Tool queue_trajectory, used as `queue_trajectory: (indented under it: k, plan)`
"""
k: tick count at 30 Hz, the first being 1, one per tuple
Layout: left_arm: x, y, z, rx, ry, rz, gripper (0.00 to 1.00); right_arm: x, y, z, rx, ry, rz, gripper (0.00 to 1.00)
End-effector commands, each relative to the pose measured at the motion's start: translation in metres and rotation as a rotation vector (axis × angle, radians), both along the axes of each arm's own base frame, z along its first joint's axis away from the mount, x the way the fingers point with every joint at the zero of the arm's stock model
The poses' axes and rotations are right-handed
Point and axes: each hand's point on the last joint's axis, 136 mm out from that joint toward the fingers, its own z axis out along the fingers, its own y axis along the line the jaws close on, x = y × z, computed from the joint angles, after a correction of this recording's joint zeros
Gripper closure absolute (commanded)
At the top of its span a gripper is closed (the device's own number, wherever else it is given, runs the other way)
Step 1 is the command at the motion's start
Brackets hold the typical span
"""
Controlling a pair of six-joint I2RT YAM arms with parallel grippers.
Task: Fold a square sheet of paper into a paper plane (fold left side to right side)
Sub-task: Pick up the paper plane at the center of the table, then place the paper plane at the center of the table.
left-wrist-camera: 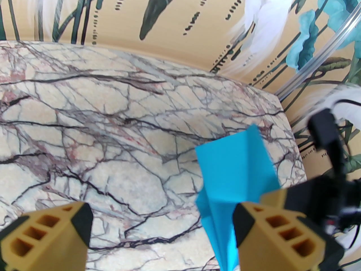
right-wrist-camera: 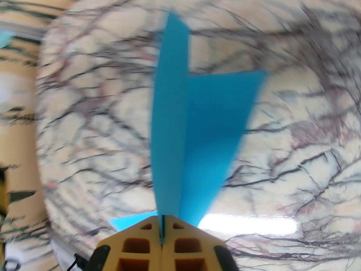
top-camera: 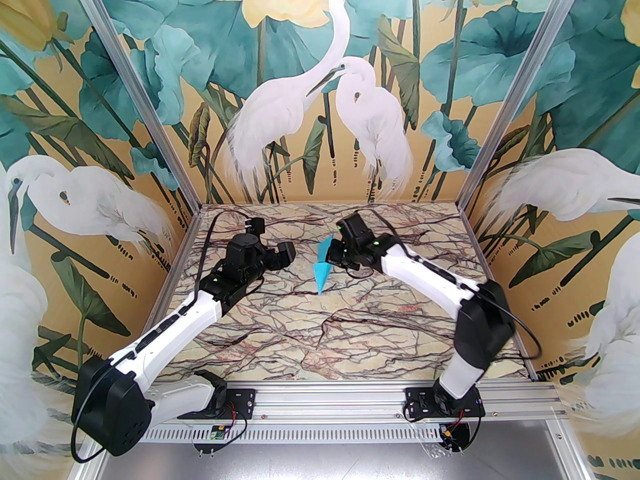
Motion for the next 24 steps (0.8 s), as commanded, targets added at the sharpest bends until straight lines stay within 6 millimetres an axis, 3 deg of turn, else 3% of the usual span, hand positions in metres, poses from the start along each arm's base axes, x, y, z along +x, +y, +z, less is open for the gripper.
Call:
queue_trajectory:
  k: [1,6,9,11,13,15,16,22,24]
  plan:
    - [0.001,0.012,0.001,0.025,0.000,0.057,0.11,-0.019,0.002,-0.046,0.034,0.060,0.128,1.00]
    - [-0.001,0.011,-0.005,0.019,0.026,0.052,0.11,-0.033,-0.043,-0.118,0.010,0.178,0.073,0.98]
    - [-0.002,0.010,-0.008,0.016,0.036,0.047,0.11,-0.041,-0.071,-0.145,-0.024,0.231,0.035,0.96]
    - [-0.002,0.010,-0.008,0.014,0.039,0.045,0.11,-0.044,-0.088,-0.152,-0.068,0.243,0.015,0.93]
    - [-0.003,0.009,-0.010,0.013,0.043,0.039,0.10,-0.046,-0.103,-0.154,-0.106,0.244,-0.008,0.88]
    - [-0.003,0.007,-0.010,0.010,0.045,0.033,0.10,-0.048,-0.115,-0.154,-0.152,0.248,-0.026,0.72]
    - [-0.003,0.007,-0.010,0.013,0.044,0.032,0.10,-0.047,-0.119,-0.152,-0.171,0.244,-0.028,0.70]
    - [-0.002,0.008,-0.008,0.023,0.035,0.034,0.09,-0.045,-0.126,-0.103,-0.247,0.156,-0.009,0.64]
    - [-0.001,0.008,-0.006,0.025,0.031,0.032,0.09,-0.054,-0.118,-0.090,-0.288,0.152,0.040,0.61]
